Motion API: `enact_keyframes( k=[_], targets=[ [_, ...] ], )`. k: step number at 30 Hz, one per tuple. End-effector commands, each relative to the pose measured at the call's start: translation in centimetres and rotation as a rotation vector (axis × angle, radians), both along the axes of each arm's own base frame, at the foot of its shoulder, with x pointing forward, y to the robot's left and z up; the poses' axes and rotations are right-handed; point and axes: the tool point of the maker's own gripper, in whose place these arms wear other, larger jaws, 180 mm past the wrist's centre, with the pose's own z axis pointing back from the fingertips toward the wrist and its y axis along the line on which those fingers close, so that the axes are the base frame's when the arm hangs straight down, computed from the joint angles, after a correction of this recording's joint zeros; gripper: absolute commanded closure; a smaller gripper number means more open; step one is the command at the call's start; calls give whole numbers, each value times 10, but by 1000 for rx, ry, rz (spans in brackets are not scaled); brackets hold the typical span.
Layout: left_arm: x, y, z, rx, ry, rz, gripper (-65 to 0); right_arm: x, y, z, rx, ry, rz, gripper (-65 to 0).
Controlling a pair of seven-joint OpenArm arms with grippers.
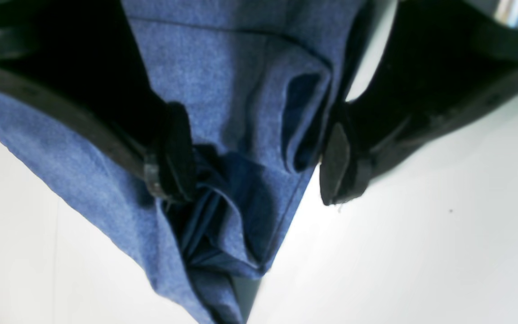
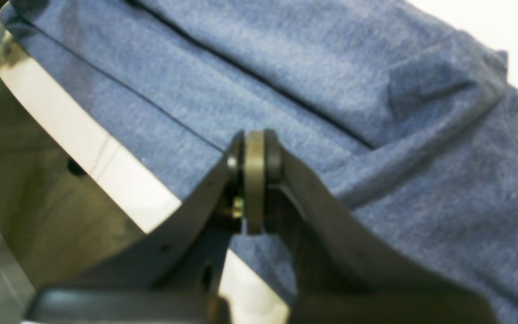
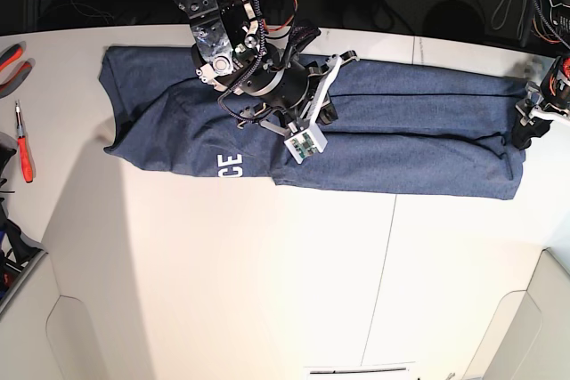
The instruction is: Layout the t-shirt on the table in an organized manner, then fold the t-shirt properly
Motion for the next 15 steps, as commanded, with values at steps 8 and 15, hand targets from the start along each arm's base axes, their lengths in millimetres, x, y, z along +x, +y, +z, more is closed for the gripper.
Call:
enact_keyframes(
  k=[8, 15],
  targets=[
    [4, 1, 8, -23, -6, -16, -462, 7, 7, 13, 35, -35, 0, 0],
    [0, -2, 4, -33, 26, -33, -462, 7, 7, 13, 35, -35, 0, 0]
  ],
)
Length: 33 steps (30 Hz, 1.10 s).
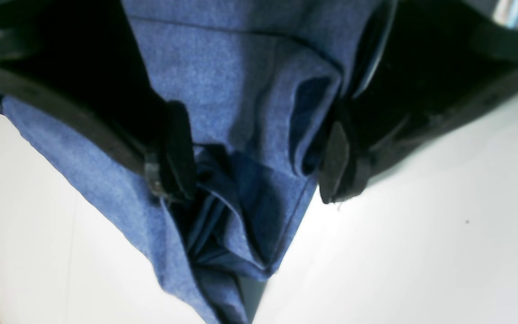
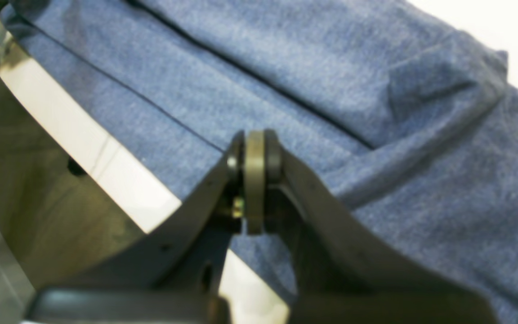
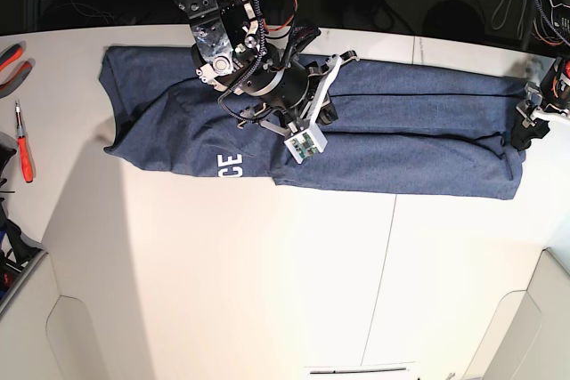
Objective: Layout the t-shirt on the table in an organized manner, then fold the t-shirt properly
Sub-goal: 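Grasp the shirt end with the left gripper and fold it toward the right gripper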
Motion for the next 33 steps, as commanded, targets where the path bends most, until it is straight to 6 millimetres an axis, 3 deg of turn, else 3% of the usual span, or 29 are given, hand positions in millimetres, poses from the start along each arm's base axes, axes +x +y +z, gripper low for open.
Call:
enact_keyframes(
  k=[1, 7, 16, 22, 25, 30, 33],
  targets=[
    [2, 3, 6, 17, 5, -29, -462, 7, 7, 13, 35, -35, 0, 0],
    [3, -2, 7, -31, 9, -33, -462, 7, 7, 13, 35, -35, 1, 0],
    [16, -16, 24, -32, -21, -95, -462, 7, 7, 13, 35, -35, 0, 0],
    [18, -24, 23, -45, -38, -90, -449, 7, 7, 13, 35, -35, 0, 0],
    [21, -23, 25, -43, -56, -79, -332, 7, 7, 13, 34, -35, 0, 0],
    [27, -17, 32, -31, -105, -52, 0, 7, 7, 13, 34, -35, 0, 0],
    [30, -17, 38, -65, -141, -29, 0, 7, 7, 13, 34, -36, 0, 0]
  ],
)
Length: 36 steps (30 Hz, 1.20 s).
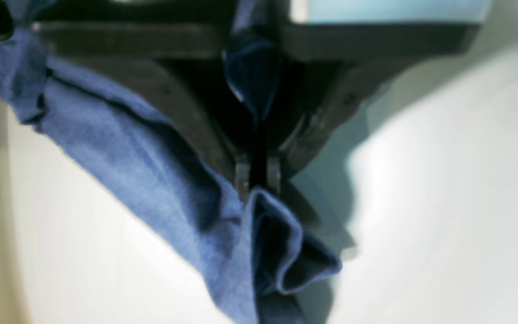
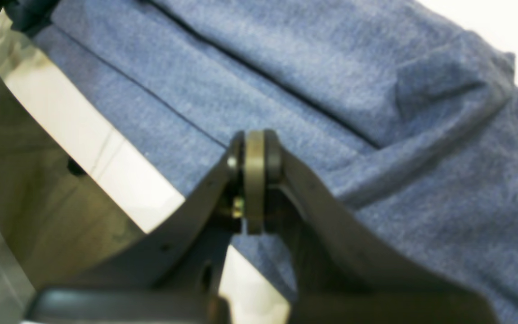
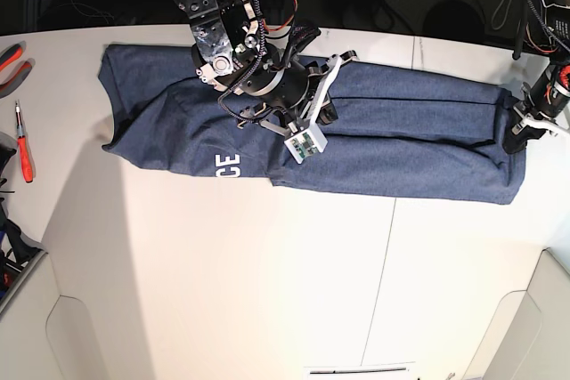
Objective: Layout the t-shirt on the table in an organized manner, then fold the t-shirt properly
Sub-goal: 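Grasp the shirt end with the left gripper and fold it toward the right gripper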
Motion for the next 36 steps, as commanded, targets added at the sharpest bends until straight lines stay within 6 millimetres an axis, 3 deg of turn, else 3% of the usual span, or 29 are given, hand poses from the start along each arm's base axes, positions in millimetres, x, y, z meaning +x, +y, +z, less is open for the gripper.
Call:
enact_keyframes(
  k=[1, 4, 7, 13, 17, 20, 25, 31, 36],
  targets=[
    [12, 10, 22, 7, -75, 14, 0, 8, 7, 13, 32, -37, 0, 0],
    [14, 6, 27, -42, -89, 13, 0, 12, 3, 15, 12, -55, -10, 0],
    [16, -11, 33, -97, -82, -45, 0, 23, -5, 26, -8, -100, -51, 0],
    [20, -68, 70, -220, -149, -222, 0, 42, -21, 69, -42, -234, -99, 0],
    [18, -114, 95, -294, -204, -357, 0, 53, -44, 80, -108, -278, -167, 0],
    [15, -135, 100, -334, -217, -403, 0, 59, -72, 72, -167, -270, -234, 0],
    [10, -159, 90, -376, -191, -440, 0, 67, -139, 56, -257, -223, -367, 0],
    [-1, -212, 74, -427, -115, -586, 0, 72, -215, 51, -239, -171, -569, 0],
    [-10, -249, 68, -473, -85, -671, 0, 69, -254, 53, -177, -146, -667, 0]
  ],
)
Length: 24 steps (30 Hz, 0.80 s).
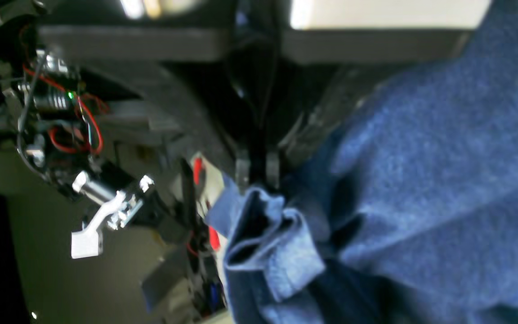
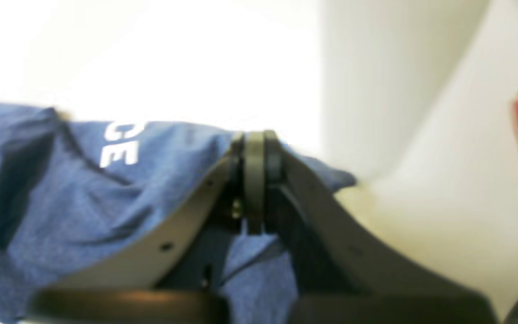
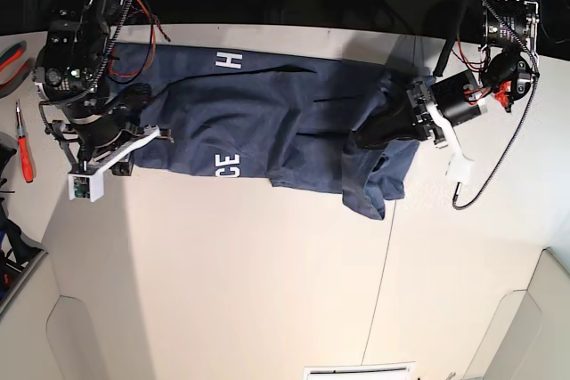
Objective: Layout the t-shirt on the table in an organized manner, then fold the t-shirt properly
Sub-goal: 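Grasp the shirt end with the left gripper and fold it toward the right gripper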
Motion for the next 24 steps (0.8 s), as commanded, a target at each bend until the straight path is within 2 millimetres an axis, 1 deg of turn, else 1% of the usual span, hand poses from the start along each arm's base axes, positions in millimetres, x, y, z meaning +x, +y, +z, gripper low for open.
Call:
enact_keyframes(
  k=[1, 5, 10, 17, 24],
  targets=[
    [8, -4, 14, -30, -51, 1, 0, 7, -3, 13, 17, -52, -2, 0],
    [5, -23, 14, -66, -45, -20, 0, 6, -13, 17, 77, -72, -21, 0],
    [4, -34, 15, -93, -44, -26, 0, 5, -15, 17, 93, -75, -32, 0],
    [9, -33, 16, -98, -56, -1, 0, 5, -14, 18, 98, -76, -30, 0],
    [8, -34, 16, -98, -54, -3, 0, 6, -11, 19, 121, -83, -26, 0]
  ],
)
